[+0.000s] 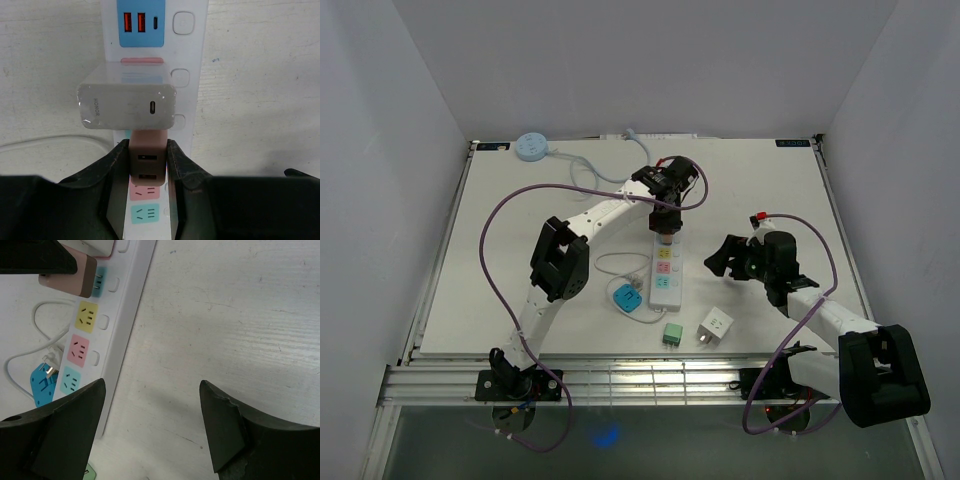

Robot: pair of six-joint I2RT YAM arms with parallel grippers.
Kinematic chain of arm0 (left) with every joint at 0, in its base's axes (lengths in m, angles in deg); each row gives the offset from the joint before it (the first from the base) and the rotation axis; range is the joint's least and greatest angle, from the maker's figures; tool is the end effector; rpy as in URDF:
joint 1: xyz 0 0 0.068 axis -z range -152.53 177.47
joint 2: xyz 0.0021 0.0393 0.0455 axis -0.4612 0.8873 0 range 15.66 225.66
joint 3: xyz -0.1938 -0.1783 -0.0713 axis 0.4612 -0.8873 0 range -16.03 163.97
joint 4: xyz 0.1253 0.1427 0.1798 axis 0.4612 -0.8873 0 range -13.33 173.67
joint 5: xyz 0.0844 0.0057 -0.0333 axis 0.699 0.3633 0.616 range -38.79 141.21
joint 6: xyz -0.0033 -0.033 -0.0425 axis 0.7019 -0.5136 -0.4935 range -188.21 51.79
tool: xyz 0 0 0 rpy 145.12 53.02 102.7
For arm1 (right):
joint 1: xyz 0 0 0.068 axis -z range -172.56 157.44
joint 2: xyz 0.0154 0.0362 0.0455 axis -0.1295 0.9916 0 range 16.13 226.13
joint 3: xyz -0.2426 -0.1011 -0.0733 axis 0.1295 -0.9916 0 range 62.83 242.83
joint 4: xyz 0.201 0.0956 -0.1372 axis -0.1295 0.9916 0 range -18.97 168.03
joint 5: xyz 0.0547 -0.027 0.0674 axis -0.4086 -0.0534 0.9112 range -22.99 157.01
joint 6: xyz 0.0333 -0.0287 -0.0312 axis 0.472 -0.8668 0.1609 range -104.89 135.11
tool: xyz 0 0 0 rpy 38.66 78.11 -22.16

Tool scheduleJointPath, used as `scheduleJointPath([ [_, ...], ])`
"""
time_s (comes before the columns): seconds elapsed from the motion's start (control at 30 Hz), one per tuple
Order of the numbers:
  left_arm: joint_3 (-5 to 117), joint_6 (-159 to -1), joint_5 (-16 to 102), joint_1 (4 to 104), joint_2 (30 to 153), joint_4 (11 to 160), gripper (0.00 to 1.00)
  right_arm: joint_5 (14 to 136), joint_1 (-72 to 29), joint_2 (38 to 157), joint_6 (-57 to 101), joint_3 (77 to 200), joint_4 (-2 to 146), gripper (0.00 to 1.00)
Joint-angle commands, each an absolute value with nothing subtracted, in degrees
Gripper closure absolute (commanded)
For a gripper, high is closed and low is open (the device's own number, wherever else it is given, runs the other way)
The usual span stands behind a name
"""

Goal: Insert the plug

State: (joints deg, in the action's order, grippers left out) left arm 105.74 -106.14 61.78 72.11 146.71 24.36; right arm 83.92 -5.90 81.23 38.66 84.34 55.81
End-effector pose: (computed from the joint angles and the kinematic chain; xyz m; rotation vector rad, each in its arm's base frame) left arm 0.3495 -0.3360 0.2309 0.1123 2.7349 -0.1512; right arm 0.2144 0.0614 0.1762 0.0015 2.1174 0.6955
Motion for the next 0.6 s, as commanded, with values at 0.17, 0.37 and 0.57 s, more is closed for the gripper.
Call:
scheduleJointPath([
  [0.17, 103.32, -107.32, 65.96, 73.52, 150.49, 22.50, 1.00, 84.95, -5.30, 80.99, 38.66, 83.92, 52.93, 0.19],
  [0.37, 102.53, -107.58, 66.77, 74.05, 151.01, 22.24, 1.00, 85.12, -4.95, 80.90, 38.84, 83.74, 52.84, 0.19],
  [0.57, 103.59, -107.85, 67.91, 74.75, 152.59, 21.27, 1.00, 85.30, -4.78, 80.64, 38.93, 83.48, 52.66, 0.19],
])
